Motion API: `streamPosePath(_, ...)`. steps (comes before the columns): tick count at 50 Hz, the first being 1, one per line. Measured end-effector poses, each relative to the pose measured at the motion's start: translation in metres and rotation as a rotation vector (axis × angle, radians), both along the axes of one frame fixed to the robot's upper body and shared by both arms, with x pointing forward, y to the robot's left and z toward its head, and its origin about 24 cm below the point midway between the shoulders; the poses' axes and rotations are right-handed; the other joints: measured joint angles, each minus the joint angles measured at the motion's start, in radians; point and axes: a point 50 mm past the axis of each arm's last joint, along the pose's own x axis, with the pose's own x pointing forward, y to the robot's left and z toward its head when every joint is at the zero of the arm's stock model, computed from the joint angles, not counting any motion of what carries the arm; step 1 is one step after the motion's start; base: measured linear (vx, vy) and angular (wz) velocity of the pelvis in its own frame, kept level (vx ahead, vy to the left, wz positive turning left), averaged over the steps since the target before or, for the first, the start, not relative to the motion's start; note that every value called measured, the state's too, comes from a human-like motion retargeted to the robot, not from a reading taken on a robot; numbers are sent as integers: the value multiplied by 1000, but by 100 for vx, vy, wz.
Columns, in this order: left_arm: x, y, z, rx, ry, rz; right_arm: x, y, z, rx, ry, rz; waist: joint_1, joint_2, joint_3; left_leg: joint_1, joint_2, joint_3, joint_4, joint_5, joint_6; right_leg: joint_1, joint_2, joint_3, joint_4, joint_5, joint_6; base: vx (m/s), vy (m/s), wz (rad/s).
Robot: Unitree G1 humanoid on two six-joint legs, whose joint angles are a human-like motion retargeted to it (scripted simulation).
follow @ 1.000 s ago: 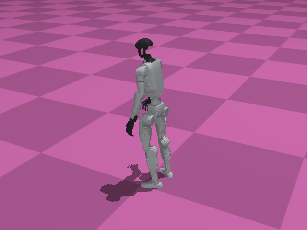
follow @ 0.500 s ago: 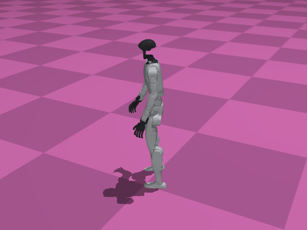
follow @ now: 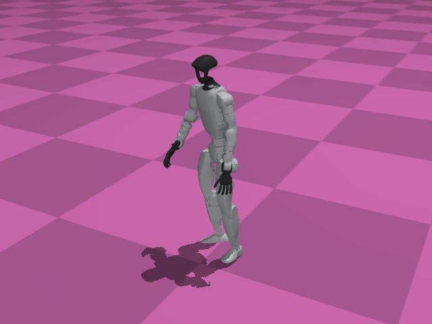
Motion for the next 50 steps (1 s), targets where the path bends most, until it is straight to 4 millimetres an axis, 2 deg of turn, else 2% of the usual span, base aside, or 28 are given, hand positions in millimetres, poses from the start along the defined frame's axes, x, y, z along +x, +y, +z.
streamPosePath(3,-2,-1,-1,-7,9,13,-3,-1,-1,0,4,4,-7,17,-16,17,26,51,-49,66,-19,6,13,-66,-4,-7,-6,0,10,109)
streamPosePath(7,-2,-4,-2,-11,15,10,-8,-6,-2,-2,8,-1,-13,46,-18,26,40,-11,-112,133,-40,21,26,-150,17,-18,-36,1,13,109)
streamPosePath(11,4,-7,-1,-3,5,-15,-13,-11,-2,3,2,-15,-25,82,4,35,55,-116,-134,138,-52,9,15,-212,145,-21,-128,1,14,120)
streamPosePath(14,10,-8,1,10,-11,-40,-16,-13,-2,11,0,-19,-38,109,26,44,69,-189,-136,143,-61,-46,4,-174,319,-46,-205,2,10,126)
streamPosePath(17,16,-8,4,20,-33,-56,-18,-12,-3,17,-1,-20,-56,121,40,47,68,-264,-139,152,-69,-115,13,-73,451,-96,-227,3,4,133)
streamPosePath(20,22,-8,7,18,-60,-56,-20,-11,-4,21,-3,-23,-74,129,49,47,64,-341,-145,162,-75,-147,45,13,467,-134,-223,4,-1,134)
streamPosePath(23,25,-10,8,5,-87,-45,-22,-10,-6,25,0,-26,-88,132,51,47,54,-416,-155,172,-73,-141,83,97,378,-132,-205,5,-6,137)
streamPosePath(29,30,-13,11,-21,-140,-7,-25,-4,-9,24,10,-11,-112,91,54,55,-11,-573,-195,201,-54,-79,161,451,125,-34,-109,5,-13,144)
streamPosePath(31,32,-15,12,-28,-148,4,-25,-2,-9,23,18,-2,-104,77,54,55,-32,-617,-211,216,-52,-59,158,499,80,2,-90,2,-17,118)
streamPosePath(35,36,-21,13,-45,-159,15,-22,-1,-10,22,32,4,-65,72,54,43,-49,-696,-240,248,-49,-35,129,419,34,27,-85,-2,-19,101)
streamPosePath(38,38,-26,13,-57,-165,2,-22,-4,-10,15,43,0,-28,73,52,22,-53,-697,-243,252,-31,-23,110,344,8,35,-60,-5,-19,104)
streamPosePath(45,39,-28,13,-49,-142,-45,-11,-13,-4,-30,46,-27,17,36,58,-41,-58,-411,-117,158,51,-31,52,187,10,38,-29,-6,-15,125)
streamPosePath(50,25,-17,8,-29,-90,-18,1,-11,2,-18,0,-48,22,10,50,-41,-54,-311,-49,85,61,-34,29,77,10,34,-22,-5,-7,118)
